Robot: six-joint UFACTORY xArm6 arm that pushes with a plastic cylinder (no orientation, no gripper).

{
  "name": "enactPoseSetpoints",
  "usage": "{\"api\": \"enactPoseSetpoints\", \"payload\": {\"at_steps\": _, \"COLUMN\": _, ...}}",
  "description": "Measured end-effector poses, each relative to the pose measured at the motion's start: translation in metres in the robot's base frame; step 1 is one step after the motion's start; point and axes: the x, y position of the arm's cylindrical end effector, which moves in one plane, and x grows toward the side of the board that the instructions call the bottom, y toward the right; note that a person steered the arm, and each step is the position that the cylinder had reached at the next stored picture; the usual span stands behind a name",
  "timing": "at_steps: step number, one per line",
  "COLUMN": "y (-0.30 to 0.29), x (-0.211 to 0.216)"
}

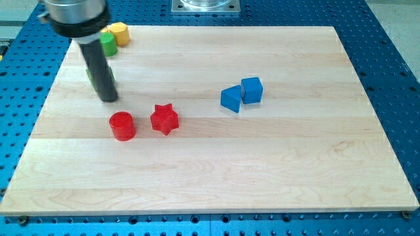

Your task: Slide the cube parallel to the green circle

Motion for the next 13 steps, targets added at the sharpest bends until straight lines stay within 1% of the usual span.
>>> {"api": "enactPoseSetpoints", "payload": {"at_steps": 1, "y": 0.017, "x": -0.072}}
{"api": "enactPoseSetpoints", "payload": {"at_steps": 2, "y": 0.007, "x": -0.035}}
{"api": "enactPoseSetpoints", "payload": {"at_steps": 3, "y": -0.010, "x": -0.041}}
{"api": "enactPoseSetpoints", "payload": {"at_steps": 4, "y": 0.009, "x": -0.073}}
{"api": "enactPoseSetpoints", "payload": {"at_steps": 5, "y": 0.044, "x": -0.038}}
{"api": "enactPoseSetpoints", "payload": {"at_steps": 6, "y": 0.180, "x": -0.050}}
{"api": "enactPoseSetpoints", "payload": {"at_steps": 7, "y": 0.329, "x": -0.050}}
{"api": "enactPoseSetpoints", "payload": {"at_steps": 8, "y": 0.343, "x": -0.019}}
{"api": "enactPoseSetpoints", "payload": {"at_steps": 9, "y": 0.229, "x": -0.021}}
{"api": "enactPoseSetpoints", "payload": {"at_steps": 10, "y": 0.226, "x": -0.035}}
{"api": "enactPoseSetpoints", "payload": {"at_steps": 11, "y": 0.278, "x": -0.010}}
{"api": "enactPoseSetpoints", "payload": {"at_steps": 12, "y": 0.253, "x": 0.022}}
{"api": "enactPoseSetpoints", "payload": {"at_steps": 13, "y": 0.161, "x": 0.008}}
